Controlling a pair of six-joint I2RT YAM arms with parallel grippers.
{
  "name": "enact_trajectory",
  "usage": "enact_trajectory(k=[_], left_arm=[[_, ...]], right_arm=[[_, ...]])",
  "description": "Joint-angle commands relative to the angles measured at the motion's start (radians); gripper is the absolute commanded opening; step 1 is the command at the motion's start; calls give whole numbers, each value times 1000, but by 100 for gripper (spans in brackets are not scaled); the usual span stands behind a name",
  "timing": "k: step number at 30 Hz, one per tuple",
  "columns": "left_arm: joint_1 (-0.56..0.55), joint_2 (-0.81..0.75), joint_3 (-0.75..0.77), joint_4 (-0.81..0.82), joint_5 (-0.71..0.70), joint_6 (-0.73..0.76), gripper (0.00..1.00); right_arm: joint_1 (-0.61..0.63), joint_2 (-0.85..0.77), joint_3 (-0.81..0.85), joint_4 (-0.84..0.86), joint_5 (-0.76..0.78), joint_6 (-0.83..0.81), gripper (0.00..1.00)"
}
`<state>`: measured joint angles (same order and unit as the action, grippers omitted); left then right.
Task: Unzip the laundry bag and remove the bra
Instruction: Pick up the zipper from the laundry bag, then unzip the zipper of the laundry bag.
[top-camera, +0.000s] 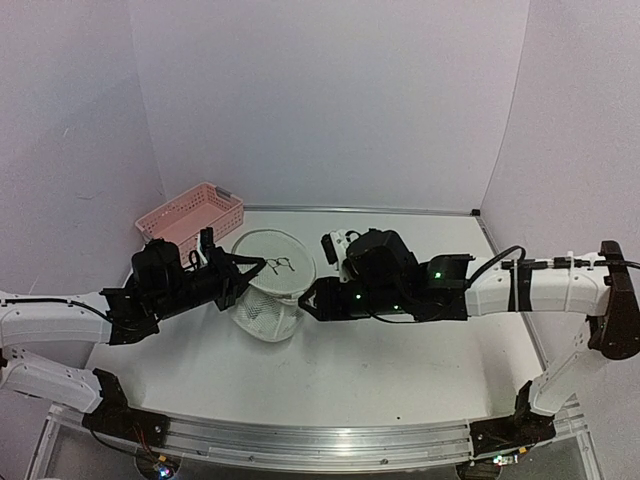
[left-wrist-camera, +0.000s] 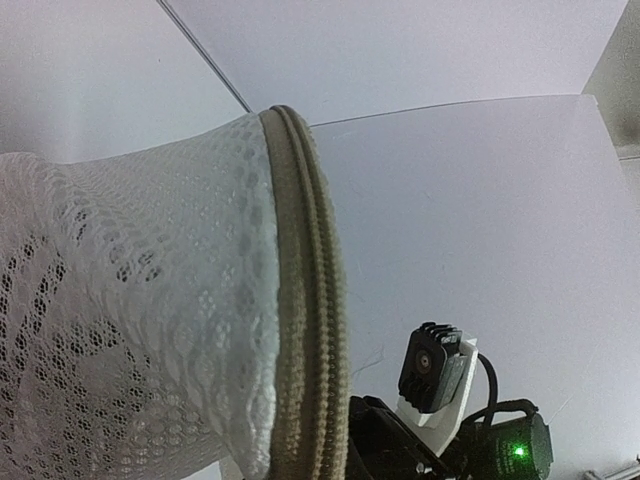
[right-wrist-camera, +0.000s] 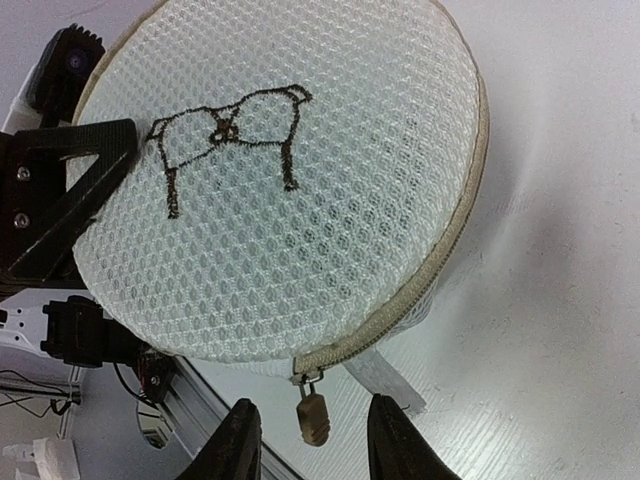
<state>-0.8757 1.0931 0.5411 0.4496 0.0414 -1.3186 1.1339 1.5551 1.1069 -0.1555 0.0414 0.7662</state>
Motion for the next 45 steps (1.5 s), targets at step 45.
enact_trajectory(k=[45], left_arm=[[4, -21, 80, 51, 255, 198, 0]], right_arm=[[21, -137, -77, -62, 58, -146, 0]])
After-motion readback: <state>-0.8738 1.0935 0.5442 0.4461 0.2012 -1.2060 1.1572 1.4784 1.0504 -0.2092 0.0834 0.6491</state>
